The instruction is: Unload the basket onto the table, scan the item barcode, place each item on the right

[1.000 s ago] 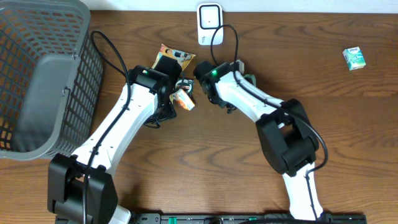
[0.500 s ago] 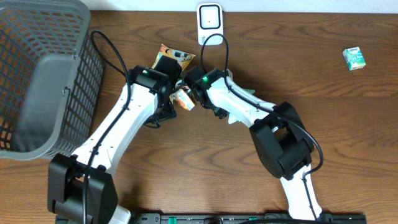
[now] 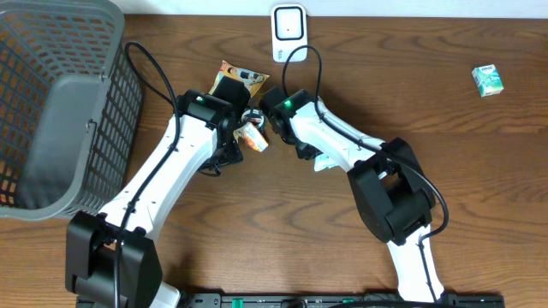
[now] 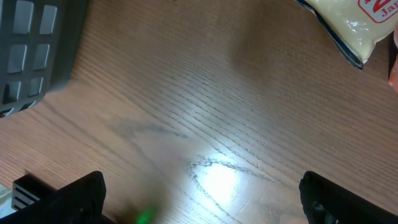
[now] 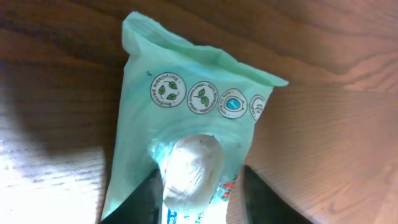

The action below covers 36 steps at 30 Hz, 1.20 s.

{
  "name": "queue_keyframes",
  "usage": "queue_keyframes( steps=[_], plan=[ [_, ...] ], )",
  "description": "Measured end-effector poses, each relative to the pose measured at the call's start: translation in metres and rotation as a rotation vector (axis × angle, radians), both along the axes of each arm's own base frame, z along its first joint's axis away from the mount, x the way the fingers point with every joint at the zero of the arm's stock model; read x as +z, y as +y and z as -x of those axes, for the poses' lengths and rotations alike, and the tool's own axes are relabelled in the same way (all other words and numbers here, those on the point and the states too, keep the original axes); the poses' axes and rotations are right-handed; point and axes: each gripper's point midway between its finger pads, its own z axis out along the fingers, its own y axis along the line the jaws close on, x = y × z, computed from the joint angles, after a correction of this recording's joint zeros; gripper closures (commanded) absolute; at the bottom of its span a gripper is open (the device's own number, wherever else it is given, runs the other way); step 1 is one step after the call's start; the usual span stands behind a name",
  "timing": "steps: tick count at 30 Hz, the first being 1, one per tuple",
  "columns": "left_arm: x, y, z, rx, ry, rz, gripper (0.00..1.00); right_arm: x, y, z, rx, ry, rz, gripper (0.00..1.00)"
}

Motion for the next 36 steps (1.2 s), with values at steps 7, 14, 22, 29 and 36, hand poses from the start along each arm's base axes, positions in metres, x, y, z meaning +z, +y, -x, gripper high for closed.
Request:
queue_keyframes(
  steps=[7, 14, 22, 29, 36],
  plan=[
    [0.0, 0.0, 0.0, 0.0, 0.0, 0.0, 0.02, 0.005, 0.003, -0.007, -0.057, 0.042, -0.119, 0.66],
    [0.0, 0.0, 0.0, 0.0, 0.0, 0.0, 0.02, 0.021, 0.004, -0.021, -0.085, 0.08, -0.29, 0.58],
    [0.0, 0.0, 0.0, 0.0, 0.0, 0.0, 0.02, 0.019, 0.042, -0.017, 0.029, 0.111, -0.413, 0.5],
    [0.0, 0.0, 0.0, 0.0, 0.0, 0.0, 0.02, -0.001, 0.038, -0.005, 0.019, 0.087, -0.32, 0.48],
    [0.0, 0.0, 0.0, 0.0, 0.0, 0.0, 0.02, -0.021, 0.021, -0.006, 0.008, 0.008, -0.253, 0.57]
  ],
)
